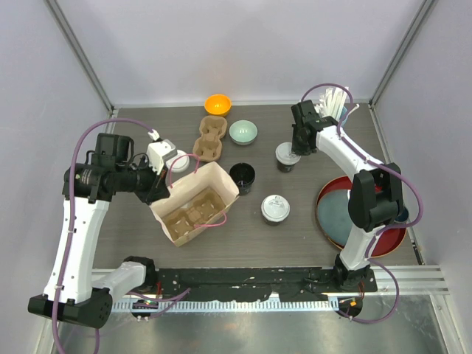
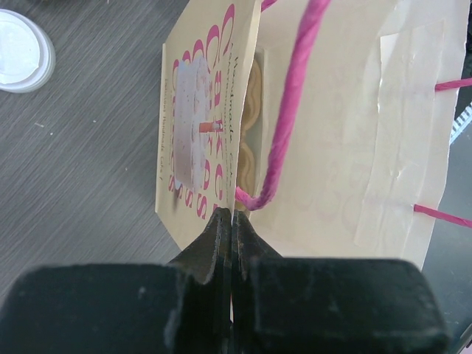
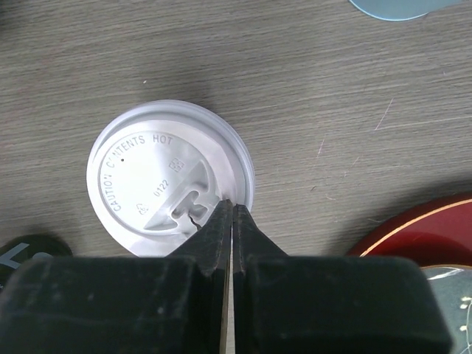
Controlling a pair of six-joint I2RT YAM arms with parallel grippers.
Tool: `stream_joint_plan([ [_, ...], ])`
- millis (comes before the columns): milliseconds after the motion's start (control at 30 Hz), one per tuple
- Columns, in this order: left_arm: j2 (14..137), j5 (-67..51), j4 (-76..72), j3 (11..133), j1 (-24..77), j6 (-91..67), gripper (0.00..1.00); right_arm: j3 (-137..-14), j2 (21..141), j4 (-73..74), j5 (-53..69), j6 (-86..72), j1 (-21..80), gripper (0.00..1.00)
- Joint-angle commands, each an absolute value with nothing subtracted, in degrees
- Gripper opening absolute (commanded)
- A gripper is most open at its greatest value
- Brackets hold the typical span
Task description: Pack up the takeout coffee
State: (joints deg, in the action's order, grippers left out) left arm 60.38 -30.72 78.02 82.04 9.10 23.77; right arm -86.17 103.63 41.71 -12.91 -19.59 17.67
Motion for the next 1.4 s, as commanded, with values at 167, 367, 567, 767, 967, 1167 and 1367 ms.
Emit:
stream_joint_plan([
  [167,60.38,-32.78,89.82,82.53,9.32,23.99,0.00,-86.13,100.82,40.78,-13.45,-17.93,17.67,0.01],
  [367,60.47,-33.05,89.47,82.35,9.32,23.82,0.00,-84.99,97.56,40.69,-12.57,-17.05,17.67,0.01],
  [567,60.29,-33.13,89.56,82.70,9.32,23.82,0.00,-84.38,96.77,40.26,-10.11,-16.96,17.14,0.01],
  [767,60.38,-33.13,89.74,82.79,9.32,23.82,0.00,-83.85,97.21,39.90,-8.80,-16.96,16.17,0.01],
  [967,60.64,-33.22,89.74,83.06,9.32,23.64,0.00,-83.41,95.02,38.67,-7.73,-17.23,16.00,0.01],
  [1167,60.91,-33.84,89.38,82.88,9.23,23.29,0.00,-83.41,92.29,38.67,-6.50,-17.49,15.91,0.02],
  [1367,61.26,-33.49,87.45,82.53,9.32,21.45,0.00,-84.99,88.95,41.47,-3.87,-17.84,16.00,0.01],
])
